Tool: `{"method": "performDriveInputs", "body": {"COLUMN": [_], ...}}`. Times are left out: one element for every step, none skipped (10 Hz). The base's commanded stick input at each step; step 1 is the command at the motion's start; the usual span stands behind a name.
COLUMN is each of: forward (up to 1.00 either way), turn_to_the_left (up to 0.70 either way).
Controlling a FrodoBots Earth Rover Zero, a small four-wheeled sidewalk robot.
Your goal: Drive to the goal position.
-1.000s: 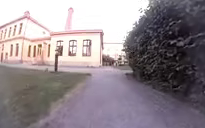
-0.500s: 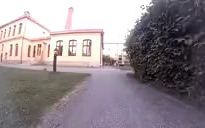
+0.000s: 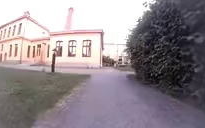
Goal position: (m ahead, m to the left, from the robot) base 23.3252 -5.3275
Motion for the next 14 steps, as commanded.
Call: {"method": "performDriveInputs", "body": {"forward": [0.50,0.50,0.50,0.50,0.50,0.50,0.50,0.50,0.50,0.50,0.50,0.50,0.50,0.50], "turn_to_the_left": [-0.01,-0.01,-0.01,-0.01,-0.01,-0.01,-0.01,-0.01,-0.01,-0.01,-0.01,-0.01,-0.01,-0.01]}}
